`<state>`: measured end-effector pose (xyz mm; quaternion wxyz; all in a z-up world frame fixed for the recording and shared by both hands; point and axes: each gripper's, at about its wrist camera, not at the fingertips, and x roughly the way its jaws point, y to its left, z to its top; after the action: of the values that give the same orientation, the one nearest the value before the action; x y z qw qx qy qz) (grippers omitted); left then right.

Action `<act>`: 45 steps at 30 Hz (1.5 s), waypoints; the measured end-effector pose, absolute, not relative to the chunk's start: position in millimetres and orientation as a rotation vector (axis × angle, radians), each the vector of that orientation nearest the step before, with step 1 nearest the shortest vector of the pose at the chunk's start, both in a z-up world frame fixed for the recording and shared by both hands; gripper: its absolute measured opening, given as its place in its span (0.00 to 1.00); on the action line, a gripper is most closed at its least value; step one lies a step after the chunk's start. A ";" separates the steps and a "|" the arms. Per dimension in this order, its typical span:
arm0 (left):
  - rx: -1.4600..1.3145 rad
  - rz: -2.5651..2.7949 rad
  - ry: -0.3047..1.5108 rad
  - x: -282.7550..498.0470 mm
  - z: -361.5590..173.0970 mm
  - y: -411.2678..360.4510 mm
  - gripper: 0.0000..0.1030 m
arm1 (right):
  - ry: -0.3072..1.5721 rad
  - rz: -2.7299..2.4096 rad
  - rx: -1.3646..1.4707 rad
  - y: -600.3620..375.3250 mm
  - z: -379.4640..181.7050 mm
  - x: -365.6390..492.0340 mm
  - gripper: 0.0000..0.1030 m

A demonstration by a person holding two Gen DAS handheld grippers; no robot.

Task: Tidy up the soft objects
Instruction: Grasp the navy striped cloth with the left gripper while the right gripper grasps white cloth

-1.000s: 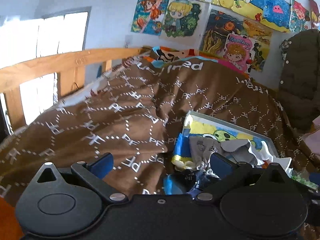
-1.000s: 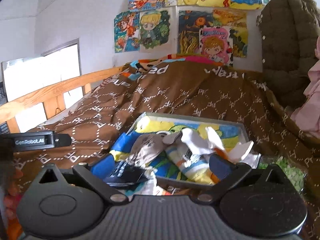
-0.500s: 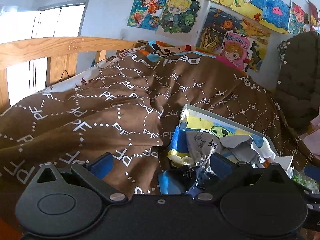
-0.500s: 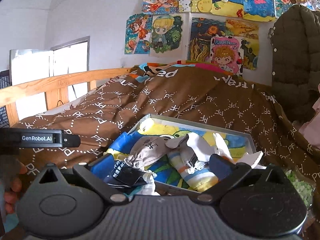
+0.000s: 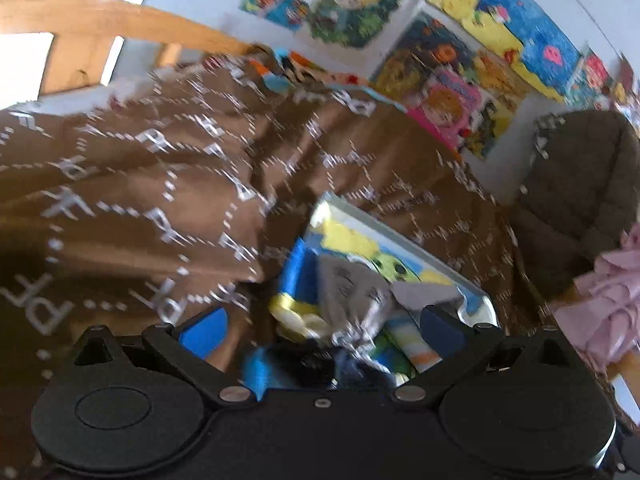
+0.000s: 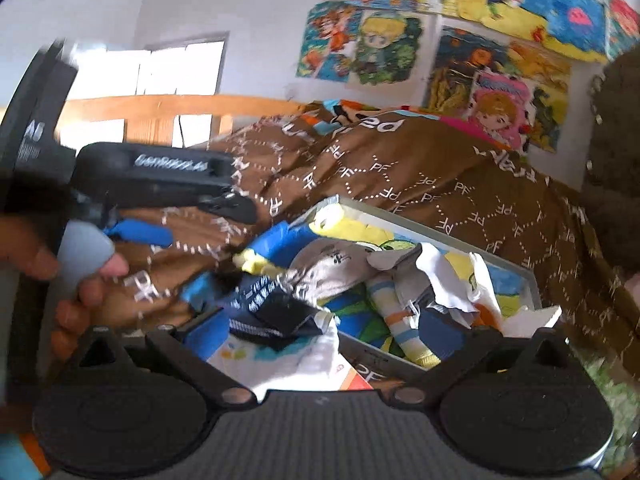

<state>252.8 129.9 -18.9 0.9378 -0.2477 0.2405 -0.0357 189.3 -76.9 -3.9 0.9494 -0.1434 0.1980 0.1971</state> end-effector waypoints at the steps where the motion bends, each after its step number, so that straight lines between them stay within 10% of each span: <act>1: -0.492 -0.092 0.500 254.9 -20.8 127.6 0.99 | 0.406 0.402 -0.306 -73.6 -7.0 190.1 1.00; 28: -0.496 -0.230 0.694 283.1 -58.0 116.2 0.85 | 0.482 0.457 -0.424 -62.7 -49.7 211.5 0.75; 45: -0.241 -0.190 0.705 280.4 -50.8 93.3 0.34 | 0.472 0.478 -0.463 -57.3 -52.2 205.6 0.50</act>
<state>280.4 93.3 -50.8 0.9270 -0.1175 0.3440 -0.0926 205.6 -57.3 -52.2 0.9179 -0.2252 0.2296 0.2322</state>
